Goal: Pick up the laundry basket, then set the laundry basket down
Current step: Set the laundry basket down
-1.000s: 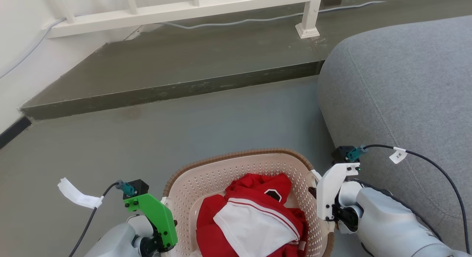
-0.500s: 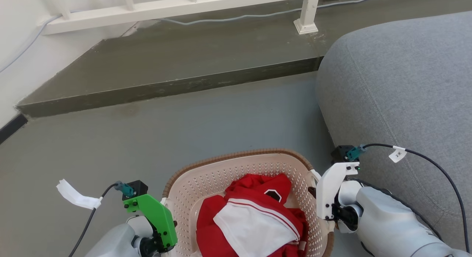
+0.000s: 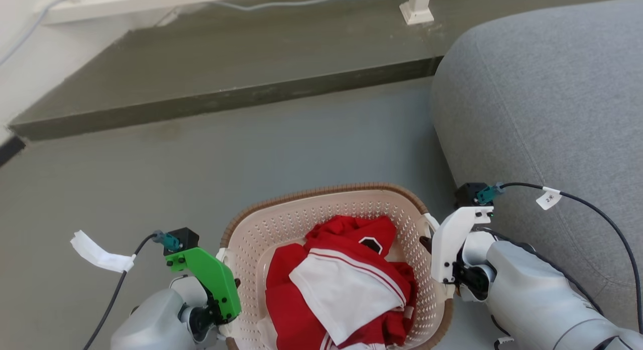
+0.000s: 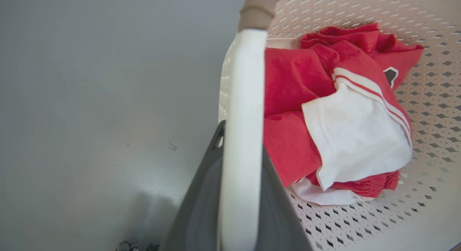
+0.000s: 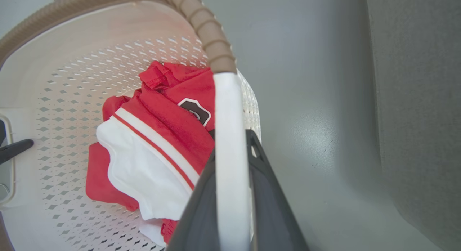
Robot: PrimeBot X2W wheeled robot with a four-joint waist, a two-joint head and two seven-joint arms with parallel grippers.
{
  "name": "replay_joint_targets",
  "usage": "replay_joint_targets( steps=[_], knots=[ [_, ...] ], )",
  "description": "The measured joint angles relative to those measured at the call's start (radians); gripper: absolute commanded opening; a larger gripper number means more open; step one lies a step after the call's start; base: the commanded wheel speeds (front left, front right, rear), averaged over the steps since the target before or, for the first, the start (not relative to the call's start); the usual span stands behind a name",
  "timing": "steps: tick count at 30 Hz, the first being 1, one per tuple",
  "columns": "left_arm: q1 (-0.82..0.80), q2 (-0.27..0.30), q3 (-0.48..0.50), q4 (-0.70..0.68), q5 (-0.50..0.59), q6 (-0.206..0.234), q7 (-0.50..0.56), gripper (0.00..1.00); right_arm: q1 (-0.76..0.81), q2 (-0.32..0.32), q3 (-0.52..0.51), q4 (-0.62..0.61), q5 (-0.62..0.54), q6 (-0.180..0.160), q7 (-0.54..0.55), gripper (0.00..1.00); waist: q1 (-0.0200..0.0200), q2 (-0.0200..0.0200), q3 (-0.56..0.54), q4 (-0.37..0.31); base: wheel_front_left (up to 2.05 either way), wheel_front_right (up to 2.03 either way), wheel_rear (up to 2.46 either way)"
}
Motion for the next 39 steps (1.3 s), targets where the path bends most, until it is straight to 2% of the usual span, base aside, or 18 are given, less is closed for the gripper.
replay_joint_targets(
  steps=[39],
  knots=[
    [-0.179,0.051,0.027,-0.085,0.017,0.0,-0.256,0.0,-0.193,-0.003,-0.014,-0.036,-0.002,0.0,-0.265,0.0,0.0002,0.0,0.469,0.032,0.0,0.0,0.0]
  ],
)
